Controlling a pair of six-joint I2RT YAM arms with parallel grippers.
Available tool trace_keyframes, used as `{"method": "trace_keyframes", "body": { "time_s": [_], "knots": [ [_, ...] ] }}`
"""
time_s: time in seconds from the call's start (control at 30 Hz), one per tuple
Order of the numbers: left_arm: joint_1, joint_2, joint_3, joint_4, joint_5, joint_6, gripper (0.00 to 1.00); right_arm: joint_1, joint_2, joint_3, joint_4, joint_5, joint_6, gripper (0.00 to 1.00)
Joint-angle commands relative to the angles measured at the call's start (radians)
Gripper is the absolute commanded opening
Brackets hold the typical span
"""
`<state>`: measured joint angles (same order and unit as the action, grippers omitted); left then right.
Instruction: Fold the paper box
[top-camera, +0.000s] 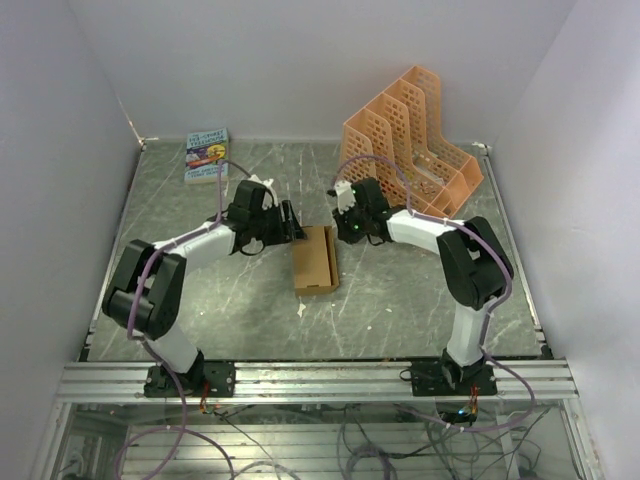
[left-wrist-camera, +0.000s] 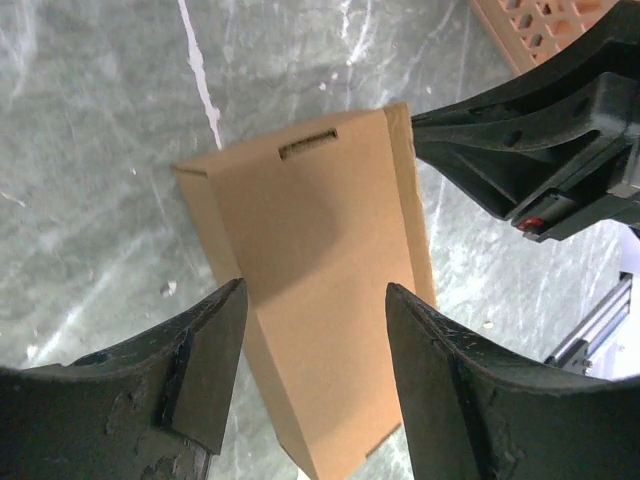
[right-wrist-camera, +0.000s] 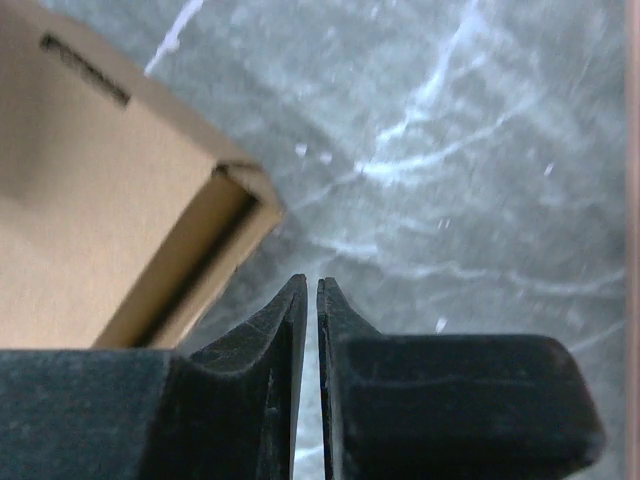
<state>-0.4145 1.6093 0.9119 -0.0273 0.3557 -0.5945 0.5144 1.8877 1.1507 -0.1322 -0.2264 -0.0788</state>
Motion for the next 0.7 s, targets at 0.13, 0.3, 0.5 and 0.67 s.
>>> {"method": "trace_keyframes", "body": {
  "time_s": [0.13,0.3,0.5,0.67],
  "knots": [
    [0.02,0.148,0.12,-0.073,-0.032,0.088,0.68,0.02,0.083,0.12,0.035,0.01,-0.04,0.08],
    [0.022,0.187,0.136,-0.064,-0.006,0.098,0.64,0.043,0.081,0.118,0.039,0.035,-0.027,0.07],
    [0.019,0.199,0.131,-0.031,0.025,0.09,0.61,0.08,0.094,0.144,0.023,0.049,-0.026,0.06],
    [0.015,0.228,0.153,-0.059,0.041,0.118,0.6,0.11,0.107,0.162,0.031,0.053,-0.055,0.06]
  ]
}}
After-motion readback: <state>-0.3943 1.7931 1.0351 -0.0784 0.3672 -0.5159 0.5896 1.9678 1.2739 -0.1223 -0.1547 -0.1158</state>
